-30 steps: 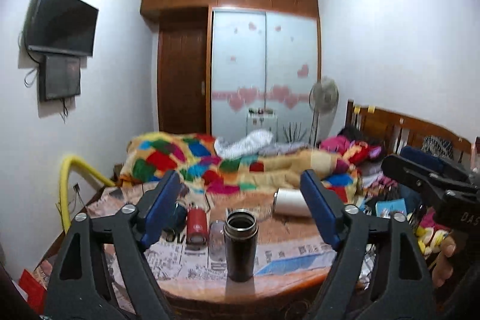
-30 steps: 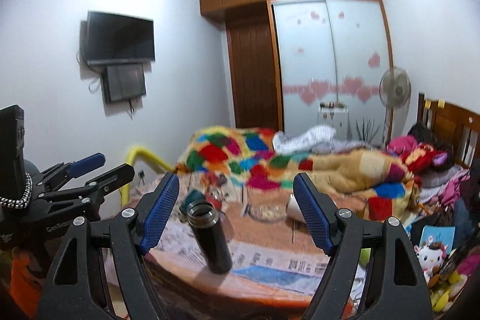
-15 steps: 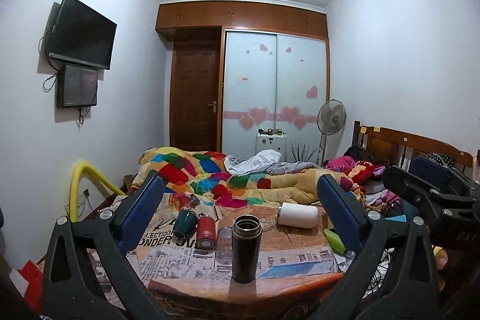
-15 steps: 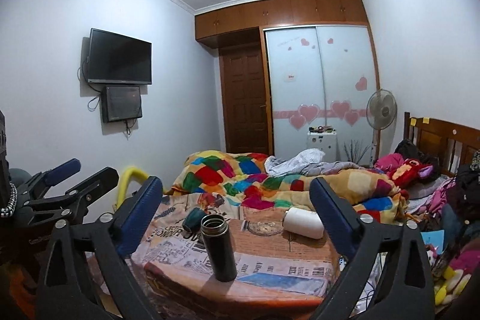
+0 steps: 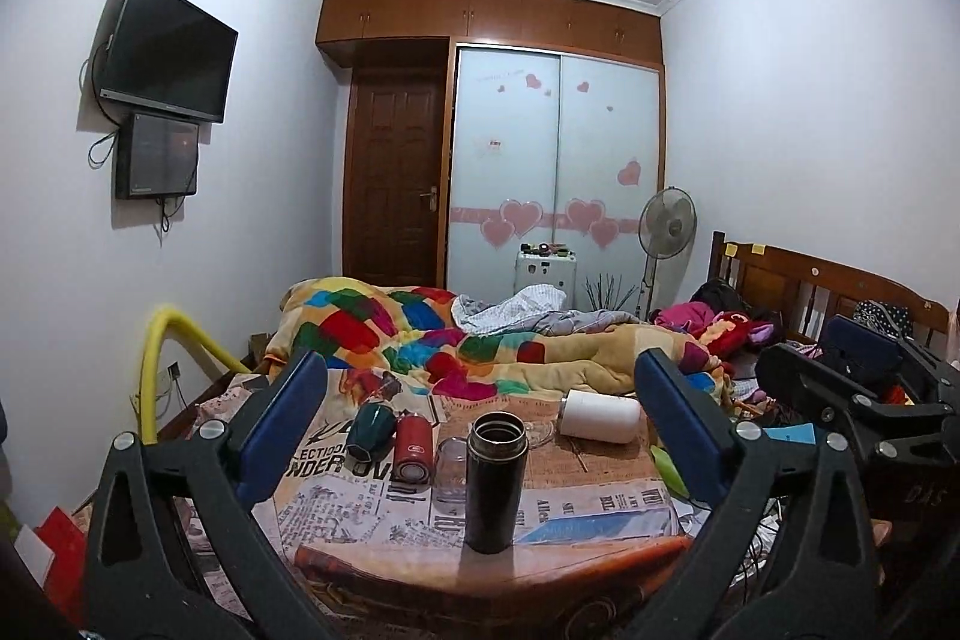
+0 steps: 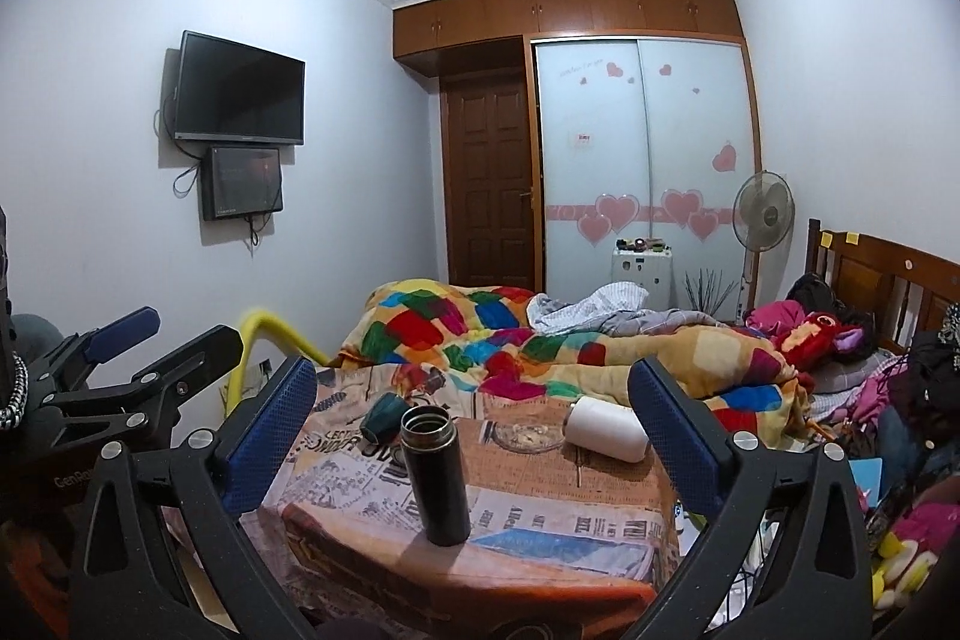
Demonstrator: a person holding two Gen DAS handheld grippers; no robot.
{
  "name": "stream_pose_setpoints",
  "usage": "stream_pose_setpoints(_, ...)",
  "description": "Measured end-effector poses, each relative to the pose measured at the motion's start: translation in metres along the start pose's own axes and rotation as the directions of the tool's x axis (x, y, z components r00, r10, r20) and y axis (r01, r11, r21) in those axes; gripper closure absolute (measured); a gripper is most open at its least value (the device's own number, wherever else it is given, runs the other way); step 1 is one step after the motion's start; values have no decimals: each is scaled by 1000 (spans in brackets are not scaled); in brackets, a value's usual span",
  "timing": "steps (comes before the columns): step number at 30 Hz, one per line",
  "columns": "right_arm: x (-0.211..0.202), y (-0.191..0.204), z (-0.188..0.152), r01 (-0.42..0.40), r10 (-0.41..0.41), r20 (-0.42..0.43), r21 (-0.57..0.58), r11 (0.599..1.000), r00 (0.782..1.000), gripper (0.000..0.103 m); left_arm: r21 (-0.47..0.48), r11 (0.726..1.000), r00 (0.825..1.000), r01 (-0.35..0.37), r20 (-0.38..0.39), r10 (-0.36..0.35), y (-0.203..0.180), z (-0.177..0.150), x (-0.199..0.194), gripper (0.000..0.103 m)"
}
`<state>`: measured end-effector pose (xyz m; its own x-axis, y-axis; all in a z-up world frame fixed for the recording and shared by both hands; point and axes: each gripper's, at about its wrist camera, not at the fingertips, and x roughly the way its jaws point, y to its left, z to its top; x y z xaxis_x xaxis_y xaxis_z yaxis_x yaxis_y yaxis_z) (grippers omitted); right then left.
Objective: Flip cup upright
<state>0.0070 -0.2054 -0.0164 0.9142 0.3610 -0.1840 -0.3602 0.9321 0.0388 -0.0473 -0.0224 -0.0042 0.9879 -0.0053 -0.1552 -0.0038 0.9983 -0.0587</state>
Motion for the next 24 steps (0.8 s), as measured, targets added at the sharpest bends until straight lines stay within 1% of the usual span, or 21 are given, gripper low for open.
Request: stream_pose_setpoints(24,2,2,1,3,-3,-18,-3,1000,1000,0,-14,1000,1000,-8,-15,8,3,-4,8,0)
